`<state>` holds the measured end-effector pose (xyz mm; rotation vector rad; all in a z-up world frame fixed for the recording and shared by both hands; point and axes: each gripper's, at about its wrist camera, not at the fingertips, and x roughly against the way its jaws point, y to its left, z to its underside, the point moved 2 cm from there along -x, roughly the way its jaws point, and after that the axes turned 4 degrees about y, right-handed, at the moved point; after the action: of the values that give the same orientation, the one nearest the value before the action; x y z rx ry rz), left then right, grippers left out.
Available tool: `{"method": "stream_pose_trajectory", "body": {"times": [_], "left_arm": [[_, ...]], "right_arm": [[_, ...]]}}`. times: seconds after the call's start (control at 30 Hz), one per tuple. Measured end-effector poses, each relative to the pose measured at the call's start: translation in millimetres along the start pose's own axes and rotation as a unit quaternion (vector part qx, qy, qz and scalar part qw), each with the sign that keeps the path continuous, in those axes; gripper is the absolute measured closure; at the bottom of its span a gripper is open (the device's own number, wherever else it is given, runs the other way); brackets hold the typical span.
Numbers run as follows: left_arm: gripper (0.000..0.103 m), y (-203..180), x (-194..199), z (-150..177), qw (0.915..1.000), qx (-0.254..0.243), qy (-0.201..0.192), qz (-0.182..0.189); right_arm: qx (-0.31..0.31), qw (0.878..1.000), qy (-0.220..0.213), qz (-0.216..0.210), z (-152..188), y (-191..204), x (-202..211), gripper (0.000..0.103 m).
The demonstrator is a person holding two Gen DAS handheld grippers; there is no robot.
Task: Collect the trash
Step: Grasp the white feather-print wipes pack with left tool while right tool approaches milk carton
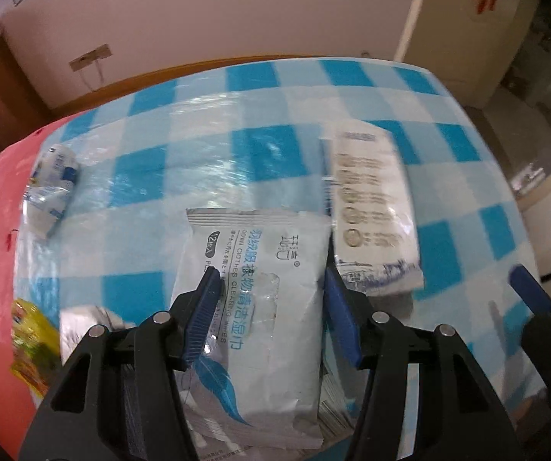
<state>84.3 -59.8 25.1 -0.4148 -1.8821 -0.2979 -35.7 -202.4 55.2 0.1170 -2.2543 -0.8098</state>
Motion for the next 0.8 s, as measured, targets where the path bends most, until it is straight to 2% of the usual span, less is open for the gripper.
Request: {"method": "stream_pose_trajectory", "body": {"times": [0.17,0.2,0.27,0.47,0.53,0.57,0.6,0.7,0.8], "left_arm": [[0.050,-3,8,12,0.9993,0.017,-0.010,0.033],[0.059,1,8,12,0.9989,0.021,-0.012,0.040],[0.067,7,14,15,0.9976,0.036,-0.017,0.057],[0.069,25,18,24,0.9959,0.061,-0.021,0.063],[0.056,29,18,26,0.9966,0.057,-0.020,0.057],[0.033,32,19,26,0.9970,0.058,-0.019,0.048],[0.021,34,20,27,0.9974,0.056,-0.022,0.041],[0.016,32,21,27,0.9993,0.022,-0.029,0.013],[0.013,23,13,28,0.9996,-0.015,-0.005,0.025]], "right_arm": [[-0.001,1.000,0.011,0.004,0,-2,-2,0.009],[0.000,1.000,0.014,0.004,1,-2,-3,0.009],[0.007,1.000,0.023,0.000,3,-1,-6,0.009],[0.028,0.999,0.044,-0.002,9,8,-14,0.009],[0.035,0.998,0.044,0.001,10,11,-14,0.009],[0.039,0.998,0.044,0.004,11,12,-14,0.009],[0.040,0.998,0.045,0.005,11,12,-15,0.009],[0.040,0.998,0.050,0.004,12,12,-18,0.009],[0.043,0.998,0.054,0.005,14,12,-21,0.009]]}}
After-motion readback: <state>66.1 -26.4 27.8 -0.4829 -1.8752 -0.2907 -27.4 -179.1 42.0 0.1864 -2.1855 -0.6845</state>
